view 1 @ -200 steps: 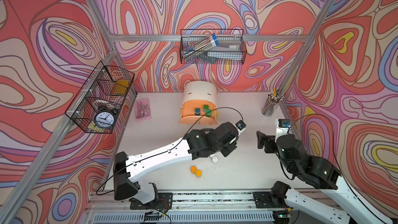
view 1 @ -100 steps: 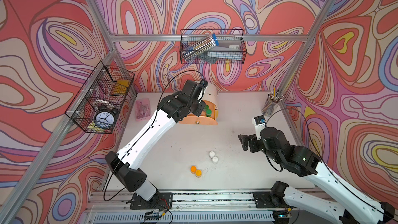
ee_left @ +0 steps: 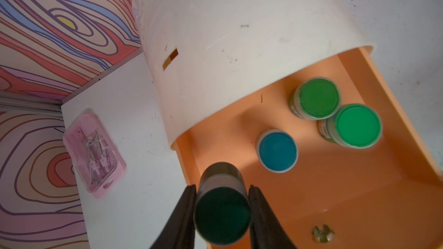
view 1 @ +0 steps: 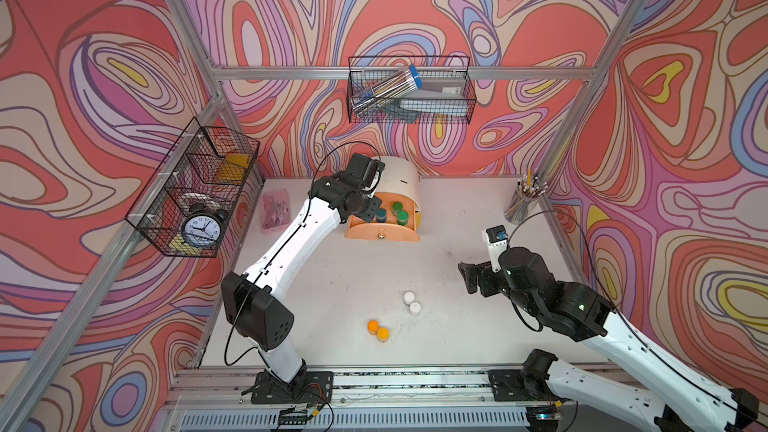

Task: Put the paint cans in the drawer according to color
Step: Place the paint can in the drawer.

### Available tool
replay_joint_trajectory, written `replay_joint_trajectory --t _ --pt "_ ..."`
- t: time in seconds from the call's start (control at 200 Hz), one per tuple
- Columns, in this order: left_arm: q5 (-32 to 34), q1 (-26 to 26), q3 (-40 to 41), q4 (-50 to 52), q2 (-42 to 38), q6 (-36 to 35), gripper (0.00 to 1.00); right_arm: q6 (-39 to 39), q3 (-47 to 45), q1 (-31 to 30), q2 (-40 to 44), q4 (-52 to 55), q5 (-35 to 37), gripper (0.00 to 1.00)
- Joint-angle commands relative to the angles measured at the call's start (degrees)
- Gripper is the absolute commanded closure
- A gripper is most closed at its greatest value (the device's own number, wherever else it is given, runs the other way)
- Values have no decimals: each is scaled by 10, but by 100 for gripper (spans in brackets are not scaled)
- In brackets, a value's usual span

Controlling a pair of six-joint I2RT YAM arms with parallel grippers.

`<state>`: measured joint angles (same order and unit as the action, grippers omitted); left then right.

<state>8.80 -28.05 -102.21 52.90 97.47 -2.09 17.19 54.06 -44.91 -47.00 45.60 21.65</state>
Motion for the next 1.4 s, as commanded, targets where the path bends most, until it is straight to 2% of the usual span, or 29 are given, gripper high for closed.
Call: replay_joint_trajectory --t 0.0,0.175,0.466,0.636,0.846,1.016,1.157,1.392 --pt "-23 5 18 -16 11 4 76 -7 -7 2 7 -7 7 2" --pt "-21 9 32 -24 21 9 72 -6 -8 2 9 -6 9 2" --pt "-25 12 43 -46 3 12 56 -4 -7 2 2 -7 11 2" --pt "-31 13 41 -46 -7 11 50 1 8 3 -24 -10 4 2" --pt "-21 12 49 -36 -19 4 48 6 45 2 -65 -20 -17 2" --pt "-14 13 69 -74 -105 4 48 16 57 -3 -107 -72 -53 2" --pt "-28 12 143 -103 -209 22 46 32 64 -6 -135 -115 -62 2" --pt "-117 0 277 -35 -305 146 43 33 73 -6 -167 -134 -63 2"
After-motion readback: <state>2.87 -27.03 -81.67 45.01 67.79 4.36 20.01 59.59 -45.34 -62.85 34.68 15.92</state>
